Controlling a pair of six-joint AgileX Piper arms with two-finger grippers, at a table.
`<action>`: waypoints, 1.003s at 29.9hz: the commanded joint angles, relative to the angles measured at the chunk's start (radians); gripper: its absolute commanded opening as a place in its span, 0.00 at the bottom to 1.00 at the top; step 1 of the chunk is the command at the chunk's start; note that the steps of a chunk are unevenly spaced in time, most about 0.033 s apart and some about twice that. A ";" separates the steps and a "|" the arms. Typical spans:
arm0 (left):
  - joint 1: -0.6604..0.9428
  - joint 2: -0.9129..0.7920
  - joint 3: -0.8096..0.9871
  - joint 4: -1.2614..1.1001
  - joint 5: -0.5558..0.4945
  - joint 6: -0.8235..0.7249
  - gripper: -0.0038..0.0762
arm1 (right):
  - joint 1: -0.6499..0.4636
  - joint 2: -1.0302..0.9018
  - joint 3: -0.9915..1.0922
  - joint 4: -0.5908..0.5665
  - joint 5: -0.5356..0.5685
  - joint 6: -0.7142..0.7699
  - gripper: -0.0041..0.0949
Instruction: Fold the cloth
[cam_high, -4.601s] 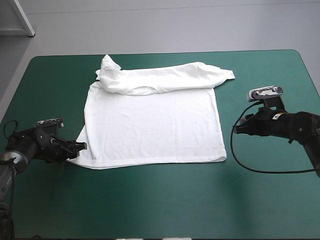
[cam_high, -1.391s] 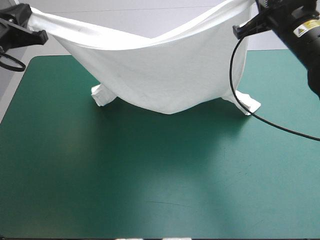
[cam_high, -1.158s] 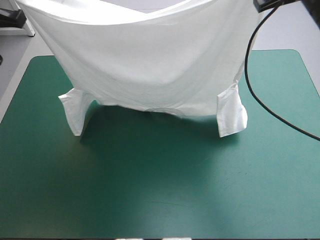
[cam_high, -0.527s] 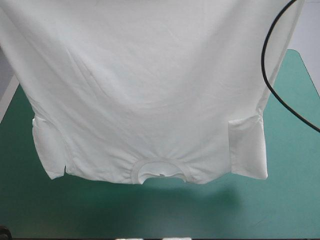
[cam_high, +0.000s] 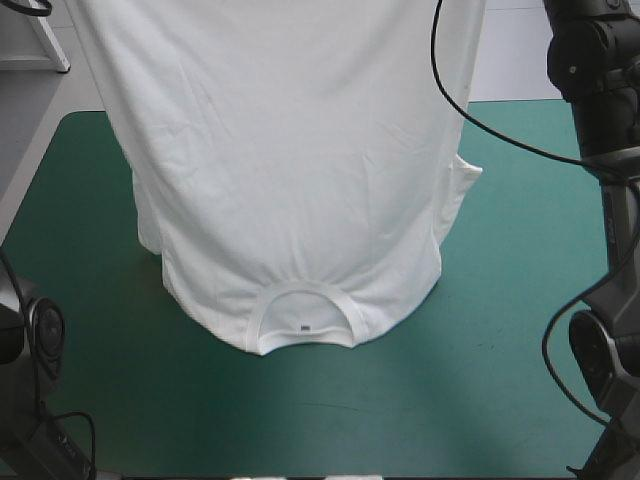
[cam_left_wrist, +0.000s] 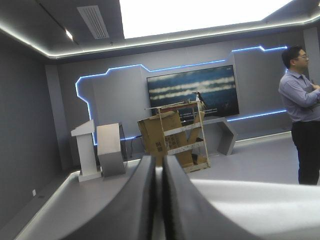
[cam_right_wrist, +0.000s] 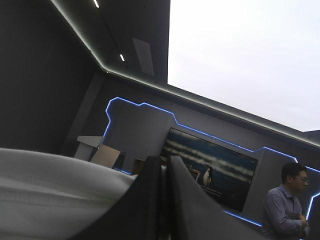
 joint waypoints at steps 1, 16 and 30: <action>-0.005 0.006 -0.167 -0.020 -0.034 -0.002 0.07 | -0.035 -0.001 -0.172 0.016 -0.049 -0.009 0.02; -0.002 0.017 -0.005 0.181 0.294 -0.266 0.07 | -0.110 0.020 -0.064 -0.004 0.430 0.171 0.05; -0.001 -0.452 1.077 0.112 0.213 -0.050 0.07 | -0.110 -0.485 1.124 0.053 0.279 0.122 0.05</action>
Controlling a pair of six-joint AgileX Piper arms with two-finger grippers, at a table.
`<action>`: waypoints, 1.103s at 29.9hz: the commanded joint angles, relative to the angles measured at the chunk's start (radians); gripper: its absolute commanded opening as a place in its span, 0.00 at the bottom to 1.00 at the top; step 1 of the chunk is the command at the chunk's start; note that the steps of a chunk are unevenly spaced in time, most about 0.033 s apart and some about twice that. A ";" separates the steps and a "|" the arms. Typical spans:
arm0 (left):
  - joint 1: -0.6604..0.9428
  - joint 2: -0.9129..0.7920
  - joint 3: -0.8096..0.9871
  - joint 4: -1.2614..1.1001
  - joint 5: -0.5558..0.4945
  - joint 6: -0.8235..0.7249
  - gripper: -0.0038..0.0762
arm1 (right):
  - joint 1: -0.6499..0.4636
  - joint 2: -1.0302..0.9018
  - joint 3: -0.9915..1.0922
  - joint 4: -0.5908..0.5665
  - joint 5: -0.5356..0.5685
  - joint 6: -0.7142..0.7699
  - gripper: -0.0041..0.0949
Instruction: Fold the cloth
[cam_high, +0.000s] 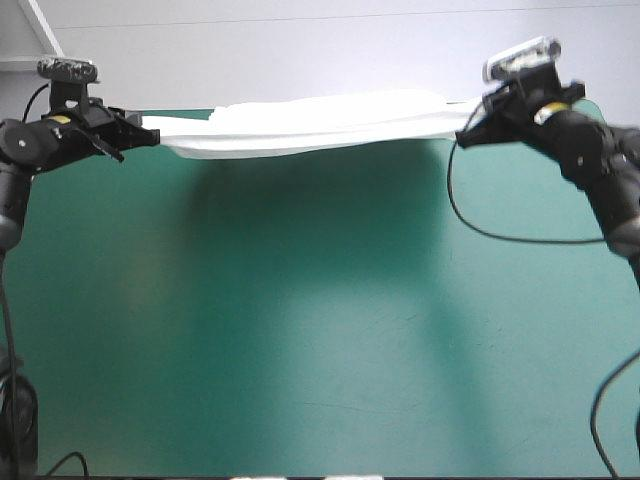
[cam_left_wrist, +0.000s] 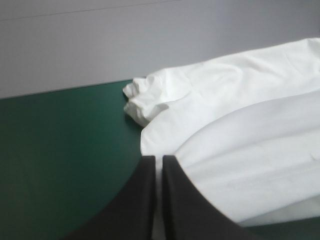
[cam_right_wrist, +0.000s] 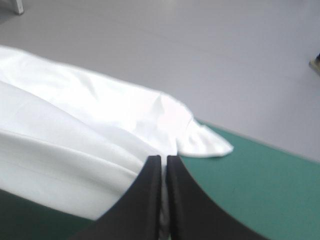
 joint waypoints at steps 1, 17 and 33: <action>0.006 -0.190 0.199 0.009 -0.049 -0.001 0.07 | -0.011 -0.212 0.308 0.038 -0.175 -0.005 0.05; 0.006 -0.638 0.763 0.244 0.154 -0.206 0.07 | -0.013 -0.695 0.788 -0.191 0.243 0.302 0.04; 0.006 -0.689 0.939 0.281 0.392 -0.292 0.07 | -0.012 -0.756 0.887 -0.098 0.420 0.292 0.04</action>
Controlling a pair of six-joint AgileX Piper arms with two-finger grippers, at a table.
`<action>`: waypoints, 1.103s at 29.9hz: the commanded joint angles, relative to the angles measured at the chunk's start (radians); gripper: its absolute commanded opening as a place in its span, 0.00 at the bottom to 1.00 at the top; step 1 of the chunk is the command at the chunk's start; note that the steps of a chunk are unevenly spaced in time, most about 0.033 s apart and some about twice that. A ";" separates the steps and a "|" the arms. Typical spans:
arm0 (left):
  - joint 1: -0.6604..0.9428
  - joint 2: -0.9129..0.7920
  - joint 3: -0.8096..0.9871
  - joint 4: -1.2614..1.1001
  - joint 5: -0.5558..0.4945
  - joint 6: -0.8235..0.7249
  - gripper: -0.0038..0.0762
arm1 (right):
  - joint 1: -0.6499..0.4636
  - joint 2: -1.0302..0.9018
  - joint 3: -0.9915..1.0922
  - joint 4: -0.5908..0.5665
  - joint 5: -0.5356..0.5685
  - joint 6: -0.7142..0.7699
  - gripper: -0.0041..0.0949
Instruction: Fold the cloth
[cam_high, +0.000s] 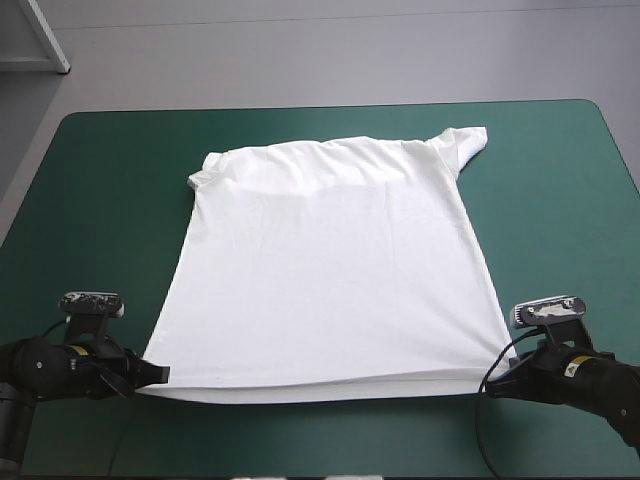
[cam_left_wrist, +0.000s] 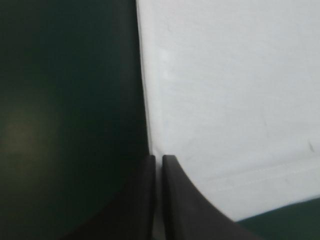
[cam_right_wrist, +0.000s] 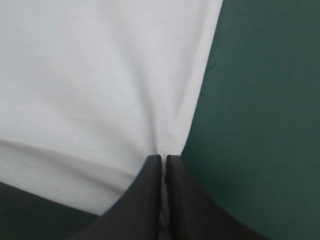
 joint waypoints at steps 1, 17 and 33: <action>-0.001 0.030 0.027 -0.057 0.000 0.019 0.07 | -0.010 -0.002 -0.025 0.013 -0.026 -0.015 0.04; -0.001 0.094 0.052 -0.163 0.027 0.134 0.41 | -0.010 -0.002 -0.023 0.013 0.040 -0.008 0.31; -0.001 0.056 0.050 -0.177 -0.013 0.076 0.61 | -0.010 -0.002 -0.030 -0.006 -0.197 -0.008 0.42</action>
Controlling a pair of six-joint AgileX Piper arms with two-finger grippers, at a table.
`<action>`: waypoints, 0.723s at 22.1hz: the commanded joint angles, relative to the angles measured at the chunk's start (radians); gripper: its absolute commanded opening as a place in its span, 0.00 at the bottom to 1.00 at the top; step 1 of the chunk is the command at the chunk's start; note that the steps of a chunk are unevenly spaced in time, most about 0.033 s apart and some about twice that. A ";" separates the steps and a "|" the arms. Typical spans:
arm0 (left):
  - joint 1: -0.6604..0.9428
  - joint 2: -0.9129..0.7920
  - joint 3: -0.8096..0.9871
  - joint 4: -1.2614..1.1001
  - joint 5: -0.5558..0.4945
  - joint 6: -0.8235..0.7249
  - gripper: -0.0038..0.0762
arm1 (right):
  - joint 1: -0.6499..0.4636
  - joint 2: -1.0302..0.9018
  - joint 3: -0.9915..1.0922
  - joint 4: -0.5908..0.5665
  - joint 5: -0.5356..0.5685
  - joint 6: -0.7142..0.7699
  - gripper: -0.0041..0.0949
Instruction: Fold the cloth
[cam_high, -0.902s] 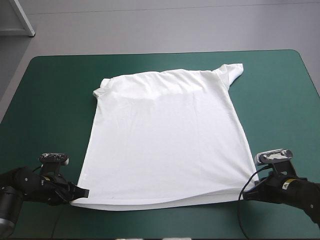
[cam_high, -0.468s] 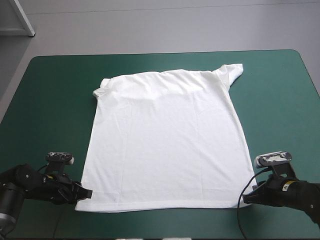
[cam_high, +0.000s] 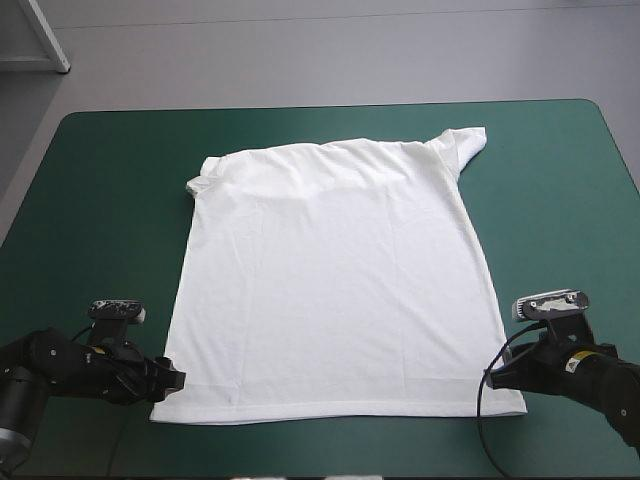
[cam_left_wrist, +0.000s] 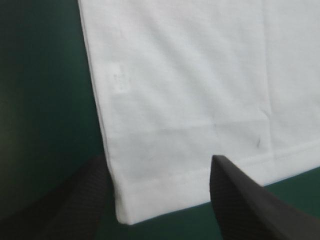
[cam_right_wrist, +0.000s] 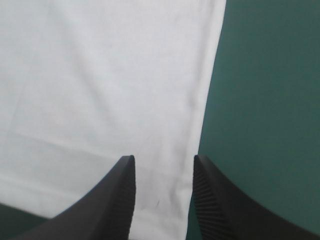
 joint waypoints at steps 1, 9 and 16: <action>-0.001 -0.052 -0.025 -0.035 0.009 -0.034 0.61 | -0.010 -0.002 -0.036 -0.003 -0.159 -0.007 0.42; -0.002 -0.260 -0.015 0.007 0.090 -0.212 0.61 | -0.010 -0.002 -0.132 -0.046 -0.419 -0.018 0.40; -0.002 -0.243 0.045 0.169 0.021 -0.332 0.61 | -0.010 -0.002 -0.132 -0.040 -0.434 -0.007 0.37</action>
